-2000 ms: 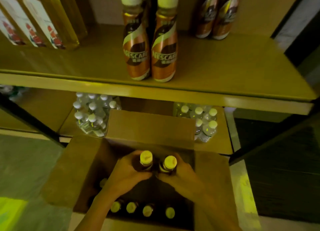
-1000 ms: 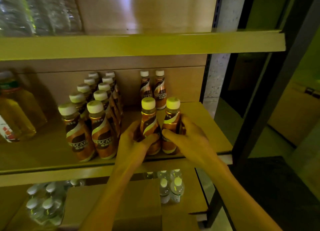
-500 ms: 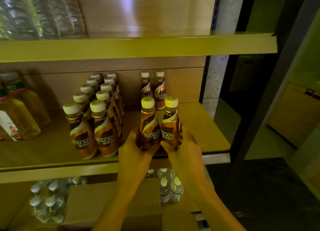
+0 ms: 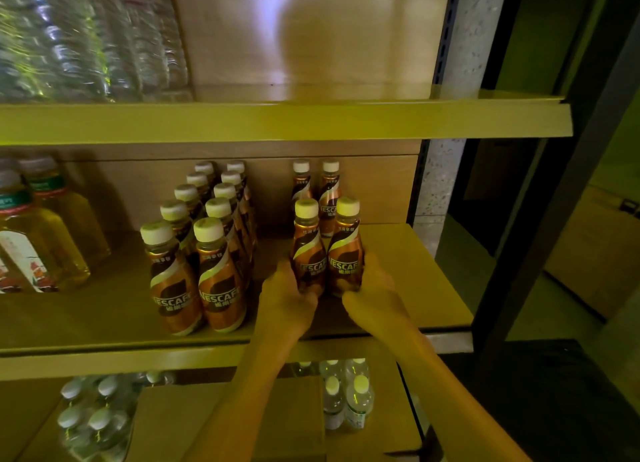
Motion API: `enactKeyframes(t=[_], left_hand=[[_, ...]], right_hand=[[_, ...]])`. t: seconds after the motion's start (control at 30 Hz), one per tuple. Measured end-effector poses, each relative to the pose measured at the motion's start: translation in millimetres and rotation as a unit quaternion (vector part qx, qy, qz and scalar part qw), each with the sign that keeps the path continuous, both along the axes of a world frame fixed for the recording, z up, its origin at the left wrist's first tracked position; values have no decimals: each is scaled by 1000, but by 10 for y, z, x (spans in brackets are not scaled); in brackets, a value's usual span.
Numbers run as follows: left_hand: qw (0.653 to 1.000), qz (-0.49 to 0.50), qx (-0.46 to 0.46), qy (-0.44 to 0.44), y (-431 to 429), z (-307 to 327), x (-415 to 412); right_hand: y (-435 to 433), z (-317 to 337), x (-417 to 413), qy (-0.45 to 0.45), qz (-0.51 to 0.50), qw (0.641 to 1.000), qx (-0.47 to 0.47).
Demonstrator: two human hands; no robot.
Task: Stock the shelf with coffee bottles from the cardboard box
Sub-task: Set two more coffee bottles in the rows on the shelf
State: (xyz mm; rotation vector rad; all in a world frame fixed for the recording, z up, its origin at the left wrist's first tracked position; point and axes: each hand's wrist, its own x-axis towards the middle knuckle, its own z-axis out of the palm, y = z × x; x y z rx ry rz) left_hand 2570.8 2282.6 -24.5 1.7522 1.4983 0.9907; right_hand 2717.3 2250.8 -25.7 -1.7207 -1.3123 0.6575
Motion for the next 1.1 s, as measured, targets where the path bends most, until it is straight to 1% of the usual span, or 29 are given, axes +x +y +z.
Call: enactKeyframes(t=[0.1, 0.2, 0.3, 0.43, 0.67, 0.97, 1.03, 1.1], left_hand=[[1000, 3, 21, -11, 256, -18, 73], [999, 6, -12, -33, 494, 41, 152], [998, 6, -19, -53, 701, 104, 226], [999, 11, -18, -37, 934, 157, 282], [1000, 10, -11, -26, 1175, 102, 294], [1000, 4, -16, -1, 1155, 125, 278], [1000, 8, -16, 23, 1097, 136, 270], [998, 19, -9, 66, 997, 128, 253]], right_hand=[[243, 71, 35, -14, 8, 1000, -13], [572, 62, 70, -22, 6, 1000, -19], [876, 32, 109, -24, 11, 1000, -17], [1170, 22, 153, -15, 9, 1000, -11], [1369, -11, 220, -15, 11, 1000, -17], [1365, 18, 230, -21, 17, 1000, -11], [1284, 38, 239, -50, 14, 999, -9], [1150, 39, 247, -129, 18, 991, -12]])
